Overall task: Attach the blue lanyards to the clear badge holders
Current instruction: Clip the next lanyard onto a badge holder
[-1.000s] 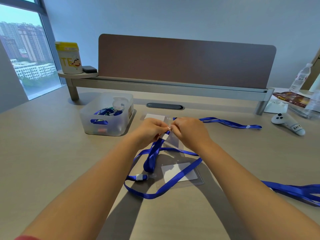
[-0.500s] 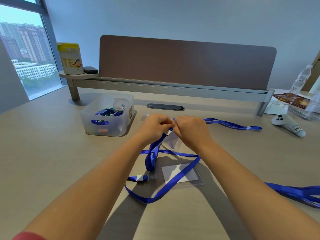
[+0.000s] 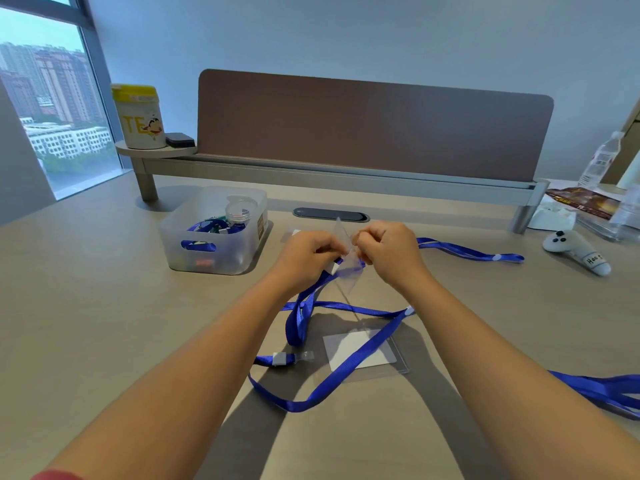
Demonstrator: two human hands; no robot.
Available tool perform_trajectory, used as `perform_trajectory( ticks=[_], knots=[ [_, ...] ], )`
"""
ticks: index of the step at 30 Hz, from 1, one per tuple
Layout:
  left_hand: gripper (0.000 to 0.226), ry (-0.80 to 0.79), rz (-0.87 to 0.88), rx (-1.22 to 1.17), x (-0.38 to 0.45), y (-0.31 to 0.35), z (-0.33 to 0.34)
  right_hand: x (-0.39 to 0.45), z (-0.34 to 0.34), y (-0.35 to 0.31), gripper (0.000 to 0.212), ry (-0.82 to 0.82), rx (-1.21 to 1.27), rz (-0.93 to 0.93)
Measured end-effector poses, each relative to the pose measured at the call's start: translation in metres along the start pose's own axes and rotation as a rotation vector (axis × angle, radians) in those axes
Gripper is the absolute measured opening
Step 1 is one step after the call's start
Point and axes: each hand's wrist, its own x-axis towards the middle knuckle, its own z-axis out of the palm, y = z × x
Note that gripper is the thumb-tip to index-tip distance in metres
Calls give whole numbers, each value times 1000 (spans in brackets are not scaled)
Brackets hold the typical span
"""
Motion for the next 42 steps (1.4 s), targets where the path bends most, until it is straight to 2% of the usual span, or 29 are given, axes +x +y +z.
perform_trajectory(
  ticks=[5,10,13,18,22,25,29,33,38,42],
  knots=[
    [27,-86,-168,-245,6,3,-2,6,2,-3,29,-33,294,239],
    [26,-128,-256,-463,7,5,-7,5,8,-4,29,-78,464,364],
    [21,-106,-296,-568,8,4,-11,4,8,-6,27,-107,466,317],
    [16,-65,-399,-762,11,2,-20,-3,7,-5,21,-246,397,162],
    [16,-66,-437,-791,8,6,-23,-5,9,-3,42,-222,256,53],
    [18,-81,-426,-650,7,8,-28,-5,11,-2,36,-127,111,-10],
    [16,-59,-295,-167,8,6,-30,-4,10,5,37,-18,-156,-11],
    [28,26,-217,188,6,-5,-29,-5,5,8,33,51,-185,102],
    [46,-117,-332,301,-6,-27,-13,-7,3,17,30,66,-151,168],
    [48,-181,-414,382,6,-40,10,-4,-1,29,30,72,-110,221]
  ],
)
